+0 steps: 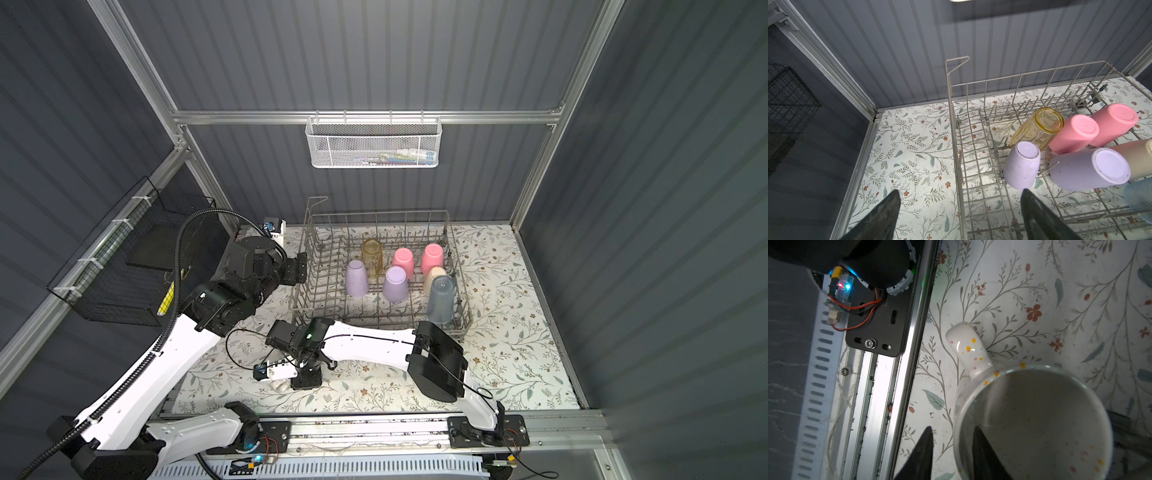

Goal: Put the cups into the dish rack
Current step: 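Lower the right gripper onto the white mug's rim and close it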

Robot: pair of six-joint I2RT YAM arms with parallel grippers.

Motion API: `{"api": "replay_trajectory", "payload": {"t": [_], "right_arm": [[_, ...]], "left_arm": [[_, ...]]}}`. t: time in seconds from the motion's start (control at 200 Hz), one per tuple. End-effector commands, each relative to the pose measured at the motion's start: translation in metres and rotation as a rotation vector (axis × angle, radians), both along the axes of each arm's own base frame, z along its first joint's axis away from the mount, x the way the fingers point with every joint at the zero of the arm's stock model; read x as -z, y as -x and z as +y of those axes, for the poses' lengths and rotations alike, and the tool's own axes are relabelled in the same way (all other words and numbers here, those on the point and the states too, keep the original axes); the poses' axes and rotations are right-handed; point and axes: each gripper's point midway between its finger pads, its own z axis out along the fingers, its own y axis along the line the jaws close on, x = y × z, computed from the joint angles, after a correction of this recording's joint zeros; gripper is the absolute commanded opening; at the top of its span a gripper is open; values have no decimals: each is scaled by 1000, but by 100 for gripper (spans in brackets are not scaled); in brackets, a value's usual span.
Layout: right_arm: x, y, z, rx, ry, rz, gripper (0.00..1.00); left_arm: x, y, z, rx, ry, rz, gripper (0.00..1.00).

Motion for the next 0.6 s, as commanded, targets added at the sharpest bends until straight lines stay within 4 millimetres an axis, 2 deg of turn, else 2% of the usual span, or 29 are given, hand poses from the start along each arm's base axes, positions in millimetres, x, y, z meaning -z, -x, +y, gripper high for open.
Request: {"api": "replay_trajectory", "payload": {"t": [0.0, 0.185, 0.425, 0.595], "right_arm": [[3, -1, 6, 6, 3, 1, 27], [12, -3, 6, 4, 32, -7, 20], [18, -1, 6, -1, 48, 9, 18], [14, 0, 6, -4, 39, 11, 4]], "left_arm": [[1, -2, 1, -1, 8, 1, 90], [3, -2, 1, -2, 6, 3, 90], [3, -2, 2, -2, 5, 4, 90], [3, -2, 1, -2, 8, 4, 90]]}}
